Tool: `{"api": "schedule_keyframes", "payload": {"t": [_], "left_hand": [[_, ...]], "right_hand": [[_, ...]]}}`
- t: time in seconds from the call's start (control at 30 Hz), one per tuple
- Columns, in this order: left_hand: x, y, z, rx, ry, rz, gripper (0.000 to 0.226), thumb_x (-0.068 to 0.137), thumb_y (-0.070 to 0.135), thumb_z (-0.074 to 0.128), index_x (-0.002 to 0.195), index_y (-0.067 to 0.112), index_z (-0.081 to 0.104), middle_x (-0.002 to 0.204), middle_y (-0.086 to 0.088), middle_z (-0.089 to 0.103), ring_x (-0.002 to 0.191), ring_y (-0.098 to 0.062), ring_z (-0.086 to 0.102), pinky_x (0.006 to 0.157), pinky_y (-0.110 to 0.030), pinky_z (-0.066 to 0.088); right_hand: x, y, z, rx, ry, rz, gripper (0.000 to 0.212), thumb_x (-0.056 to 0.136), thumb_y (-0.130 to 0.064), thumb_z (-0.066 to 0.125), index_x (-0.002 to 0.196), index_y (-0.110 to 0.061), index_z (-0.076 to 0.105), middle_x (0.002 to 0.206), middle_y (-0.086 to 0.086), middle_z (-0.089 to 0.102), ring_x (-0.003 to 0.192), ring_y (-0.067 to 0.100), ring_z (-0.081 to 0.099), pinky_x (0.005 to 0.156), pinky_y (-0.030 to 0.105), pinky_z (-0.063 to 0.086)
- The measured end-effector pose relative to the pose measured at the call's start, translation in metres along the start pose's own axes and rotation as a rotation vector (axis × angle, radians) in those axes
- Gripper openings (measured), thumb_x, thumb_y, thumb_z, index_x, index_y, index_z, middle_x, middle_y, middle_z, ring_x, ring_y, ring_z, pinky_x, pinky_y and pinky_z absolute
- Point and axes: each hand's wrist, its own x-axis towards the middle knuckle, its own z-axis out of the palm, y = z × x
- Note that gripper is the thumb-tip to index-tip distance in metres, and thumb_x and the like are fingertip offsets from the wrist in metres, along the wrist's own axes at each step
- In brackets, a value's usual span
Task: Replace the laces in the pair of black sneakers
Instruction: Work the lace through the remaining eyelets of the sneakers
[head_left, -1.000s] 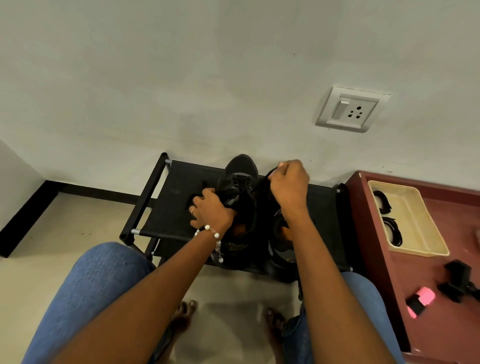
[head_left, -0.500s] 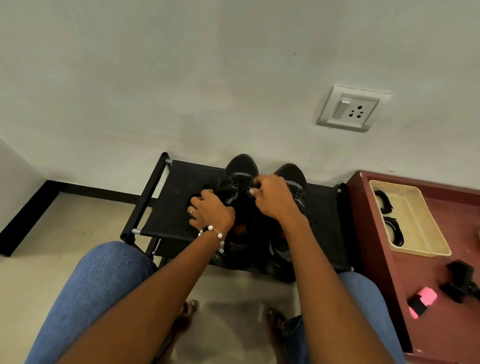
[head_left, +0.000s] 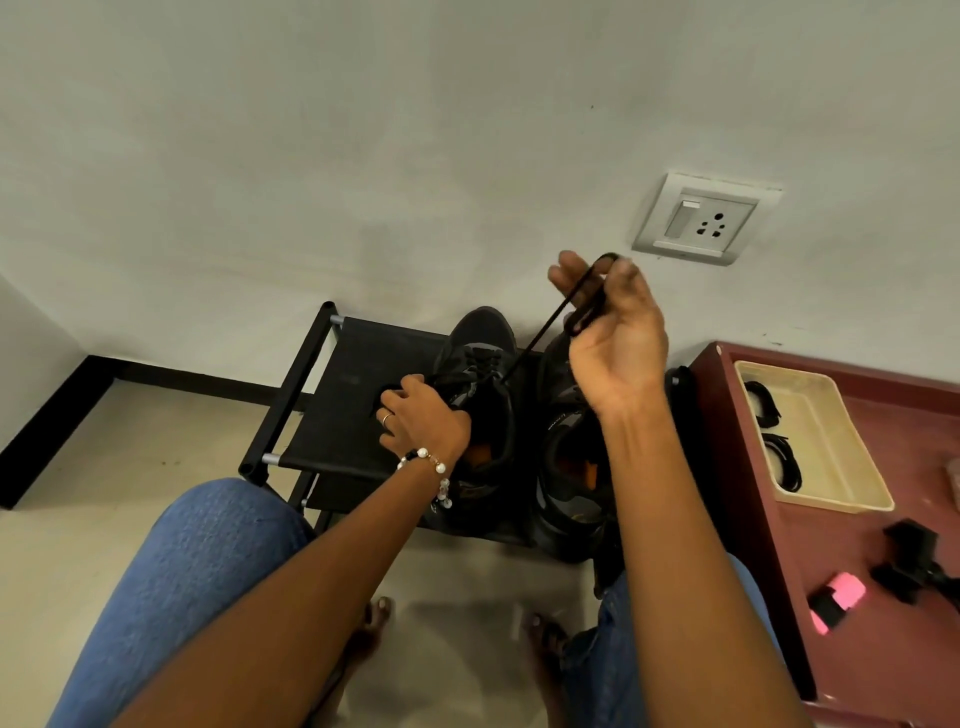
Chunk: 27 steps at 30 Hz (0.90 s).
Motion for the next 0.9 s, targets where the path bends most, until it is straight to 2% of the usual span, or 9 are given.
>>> {"api": "schedule_keyframes", "payload": {"t": [0.07, 0.13, 0.3, 0.37, 0.43, 0.57, 0.7, 0.83, 0.9], "left_hand": [[0.000, 0.000, 0.000, -0.006, -0.013, 0.002, 0.067, 0.081, 0.020, 0.074, 0.137, 0.016, 0.037, 0.141, -0.015, 0.034, 0.131, -0.036, 0.035, 0.106, -0.050, 0.032], [0.000, 0.000, 0.000, -0.017, -0.025, 0.012, 0.067, 0.082, 0.019, 0.073, 0.137, 0.013, 0.037, 0.140, -0.015, 0.037, 0.129, -0.036, 0.039, 0.106, -0.051, 0.032], [0.002, -0.002, 0.001, -0.036, -0.032, 0.028, 0.059, 0.083, 0.018, 0.070, 0.133, 0.010, 0.041, 0.133, -0.013, 0.048, 0.125, -0.034, 0.046, 0.106, -0.053, 0.034], [0.003, -0.002, 0.002, -0.027, -0.023, 0.038, 0.053, 0.084, 0.018, 0.069, 0.130, 0.012, 0.045, 0.130, -0.012, 0.051, 0.123, -0.033, 0.048, 0.105, -0.052, 0.036], [0.004, -0.002, 0.003, -0.016, -0.009, 0.059, 0.052, 0.084, 0.019, 0.069, 0.131, 0.015, 0.047, 0.129, -0.011, 0.051, 0.122, -0.032, 0.048, 0.104, -0.052, 0.037], [0.004, -0.003, 0.005, -0.026, 0.008, 0.086, 0.052, 0.083, 0.019, 0.069, 0.131, 0.017, 0.048, 0.126, -0.009, 0.053, 0.119, -0.031, 0.051, 0.101, -0.053, 0.039], [0.004, -0.002, 0.005, -0.044, 0.009, 0.087, 0.052, 0.083, 0.016, 0.068, 0.131, 0.017, 0.047, 0.127, -0.009, 0.053, 0.120, -0.030, 0.051, 0.103, -0.051, 0.039], [0.003, -0.003, 0.005, -0.026, 0.006, 0.092, 0.053, 0.084, 0.013, 0.068, 0.132, 0.018, 0.047, 0.128, -0.009, 0.052, 0.120, -0.031, 0.051, 0.102, -0.052, 0.038], [0.003, -0.002, 0.004, -0.007, 0.008, 0.093, 0.052, 0.084, 0.013, 0.067, 0.132, 0.018, 0.046, 0.129, -0.009, 0.051, 0.119, -0.031, 0.051, 0.102, -0.052, 0.038]], "right_hand": [[0.001, -0.008, 0.005, 0.098, -0.069, -0.104, 0.008, 0.086, -0.018, 0.062, 0.085, -0.011, 0.062, 0.093, 0.008, 0.065, 0.084, 0.024, 0.064, 0.069, 0.030, 0.052], [0.003, -0.005, 0.003, -0.108, -0.062, -0.161, 0.006, 0.087, -0.013, 0.063, 0.086, -0.010, 0.068, 0.090, 0.004, 0.068, 0.076, 0.018, 0.062, 0.062, 0.027, 0.048], [0.006, 0.033, -0.025, -1.575, -0.161, 0.029, 0.028, 0.093, -0.020, 0.065, 0.118, -0.009, 0.069, 0.116, 0.006, 0.069, 0.106, 0.018, 0.062, 0.097, 0.030, 0.047], [0.003, 0.049, -0.032, -1.786, -0.274, 0.160, 0.023, 0.094, -0.023, 0.063, 0.105, -0.006, 0.072, 0.102, 0.013, 0.071, 0.098, 0.027, 0.065, 0.088, 0.033, 0.050], [0.004, 0.057, -0.034, -1.809, -0.264, 0.251, 0.027, 0.094, -0.023, 0.062, 0.091, 0.002, 0.070, 0.087, 0.020, 0.069, 0.083, 0.033, 0.065, 0.076, 0.038, 0.053], [0.005, 0.058, -0.032, -1.825, -0.196, 0.239, 0.027, 0.093, -0.019, 0.061, 0.084, 0.005, 0.067, 0.080, 0.019, 0.066, 0.079, 0.032, 0.063, 0.080, 0.044, 0.054], [0.000, 0.040, -0.018, -1.554, -0.059, 0.132, 0.026, 0.094, -0.017, 0.060, 0.086, 0.007, 0.066, 0.075, 0.016, 0.062, 0.068, 0.020, 0.056, 0.059, 0.019, 0.045], [0.003, 0.008, -0.004, -1.124, 0.126, 0.002, 0.021, 0.093, -0.019, 0.061, 0.078, -0.009, 0.071, 0.076, 0.007, 0.066, 0.074, 0.014, 0.057, 0.073, 0.031, 0.048], [0.003, -0.004, -0.002, -1.105, 0.145, -0.076, 0.020, 0.094, -0.017, 0.060, 0.078, -0.013, 0.071, 0.077, -0.005, 0.066, 0.081, 0.010, 0.060, 0.081, 0.028, 0.048]]}}
